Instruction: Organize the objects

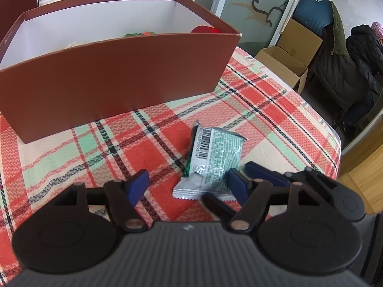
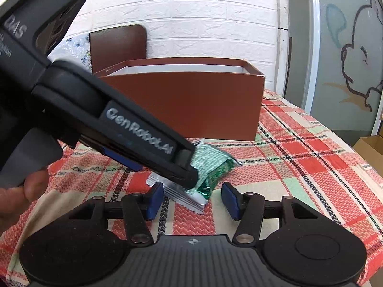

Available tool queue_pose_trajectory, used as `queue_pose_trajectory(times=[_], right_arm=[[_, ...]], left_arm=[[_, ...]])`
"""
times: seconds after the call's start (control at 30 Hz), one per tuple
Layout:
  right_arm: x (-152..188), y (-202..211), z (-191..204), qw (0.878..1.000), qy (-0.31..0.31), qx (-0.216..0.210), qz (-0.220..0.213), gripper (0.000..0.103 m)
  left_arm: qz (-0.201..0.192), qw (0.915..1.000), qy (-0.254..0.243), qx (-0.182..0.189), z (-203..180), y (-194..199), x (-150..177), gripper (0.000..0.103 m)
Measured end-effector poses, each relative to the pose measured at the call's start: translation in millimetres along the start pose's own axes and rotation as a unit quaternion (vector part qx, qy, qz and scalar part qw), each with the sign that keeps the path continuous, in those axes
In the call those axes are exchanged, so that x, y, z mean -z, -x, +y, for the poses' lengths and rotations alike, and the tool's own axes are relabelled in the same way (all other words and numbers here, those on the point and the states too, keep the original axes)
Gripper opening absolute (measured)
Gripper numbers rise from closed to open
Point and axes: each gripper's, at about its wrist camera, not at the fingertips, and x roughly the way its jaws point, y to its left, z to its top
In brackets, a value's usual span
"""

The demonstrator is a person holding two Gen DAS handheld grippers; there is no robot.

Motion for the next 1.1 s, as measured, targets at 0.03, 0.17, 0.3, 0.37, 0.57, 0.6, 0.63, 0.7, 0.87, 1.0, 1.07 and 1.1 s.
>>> queue_pose_trajectory(times=[0.03, 0.17, 0.3, 0.37, 0.57, 0.6, 0.63, 0.7, 0.87, 1.0, 1.07, 1.1], right_arm=[[-1, 1, -1, 1.0, -0.003, 0.002, -0.001, 0.057], [-3, -7, -7, 1.0, 0.006, 0.019, -0.006, 0.08], [-10, -14, -6, 0.999, 0.041, -0.016, 0.016, 0.084], [-14, -18, -4, 0.997, 0.05, -0.039, 0.032, 0.083], [-19, -25, -1, 0.995, 0.061, -0.069, 0.034, 0.056], [-19, -25, 0, 0.995, 0.06, -0.073, 0.032, 0.052], [-19, -26, 2, 0.995, 0.061, -0.073, 0.03, 0.048], [-19, -24, 7, 0.995, 0.066, -0.067, 0.026, 0.044], [-19, -23, 15, 0.996, 0.059, -0.064, 0.022, 0.036], [-20, -18, 25, 0.996, 0.058, -0.06, 0.016, 0.035], [-23, -14, 32, 0.996, 0.065, -0.055, 0.005, 0.035], [-25, -10, 36, 0.996, 0.071, -0.052, -0.004, 0.035]], left_arm=[[0.0, 1.0, 0.001, 0.0, 1, 0, 0, 0.076], [0.001, 1.0, 0.002, -0.002, 2, 0, 1, 0.077], [0.001, 1.0, 0.005, -0.003, 2, 0, 1, 0.077], [0.001, 1.0, 0.005, -0.004, 2, 0, 1, 0.077], [0.0, 1.0, 0.005, -0.005, 3, 0, 2, 0.073], [-0.001, 1.0, 0.004, -0.006, 4, 0, 2, 0.069], [-0.003, 1.0, 0.004, -0.004, 5, 1, 2, 0.065], [-0.004, 1.0, 0.007, 0.003, 7, 2, 2, 0.054], [-0.009, 0.9999, 0.008, 0.005, 11, 8, 4, 0.048], [-0.017, 0.9998, 0.01, 0.001, 16, 21, 5, 0.048], [-0.03, 0.9995, 0.009, 0.002, 18, 34, 4, 0.047], [-0.037, 0.9993, 0.01, 0.003, 20, 41, 3, 0.047]])
